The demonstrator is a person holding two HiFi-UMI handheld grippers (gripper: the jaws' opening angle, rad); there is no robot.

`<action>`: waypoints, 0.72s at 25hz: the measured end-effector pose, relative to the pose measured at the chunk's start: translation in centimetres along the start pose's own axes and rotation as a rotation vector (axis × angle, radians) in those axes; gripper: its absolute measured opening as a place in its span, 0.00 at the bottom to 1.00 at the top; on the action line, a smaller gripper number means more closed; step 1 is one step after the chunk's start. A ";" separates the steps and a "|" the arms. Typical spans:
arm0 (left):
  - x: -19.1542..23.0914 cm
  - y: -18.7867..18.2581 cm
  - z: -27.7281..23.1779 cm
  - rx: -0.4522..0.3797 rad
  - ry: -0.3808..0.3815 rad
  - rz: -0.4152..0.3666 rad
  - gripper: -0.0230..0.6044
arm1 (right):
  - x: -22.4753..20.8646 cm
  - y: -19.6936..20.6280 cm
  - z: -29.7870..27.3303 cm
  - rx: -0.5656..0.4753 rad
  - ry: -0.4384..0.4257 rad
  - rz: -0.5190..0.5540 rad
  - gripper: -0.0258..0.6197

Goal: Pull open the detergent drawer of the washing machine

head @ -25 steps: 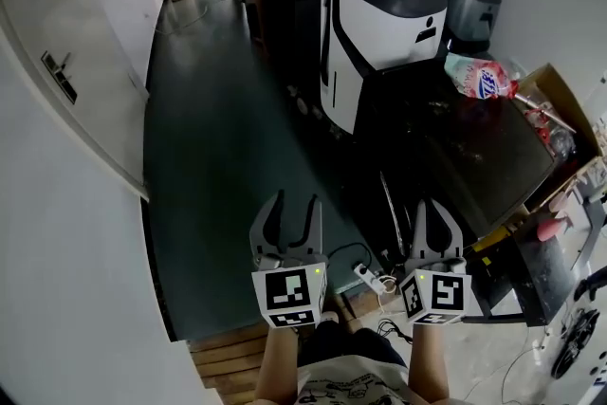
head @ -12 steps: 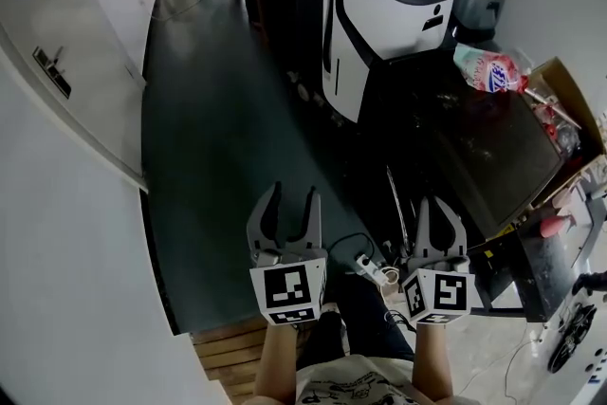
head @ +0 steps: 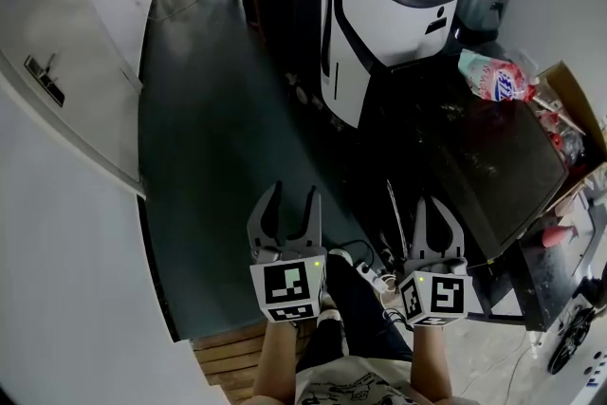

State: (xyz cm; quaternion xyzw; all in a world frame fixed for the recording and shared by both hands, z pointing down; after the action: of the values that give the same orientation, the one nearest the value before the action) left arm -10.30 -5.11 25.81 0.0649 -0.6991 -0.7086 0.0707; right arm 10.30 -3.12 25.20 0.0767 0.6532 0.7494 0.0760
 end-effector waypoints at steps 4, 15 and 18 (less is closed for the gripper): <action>-0.3 0.4 -3.5 0.008 0.028 -0.005 0.37 | -1.3 0.6 -2.5 0.003 0.020 -0.007 0.06; -1.4 3.8 -14.6 0.072 0.152 0.147 0.38 | -4.7 4.0 -9.3 0.045 0.040 -0.014 0.06; -1.8 5.0 -17.0 0.090 0.189 0.198 0.38 | -5.7 5.0 -10.6 0.043 0.048 -0.020 0.06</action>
State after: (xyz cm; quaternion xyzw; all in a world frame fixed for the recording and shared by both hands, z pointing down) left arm -5.24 -21.55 30.59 0.0649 -0.7234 -0.6568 0.2028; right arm 13.50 -15.29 28.65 0.0538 0.6716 0.7360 0.0663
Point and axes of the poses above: the fingertips, and each gripper's own axes: z backward along the fingers, x to its left, y out of its underside, the point moved 1 cm from there along z, backward along the fingers, and after that the axes turned 8 degrees about -x, right-handed, at the moved point
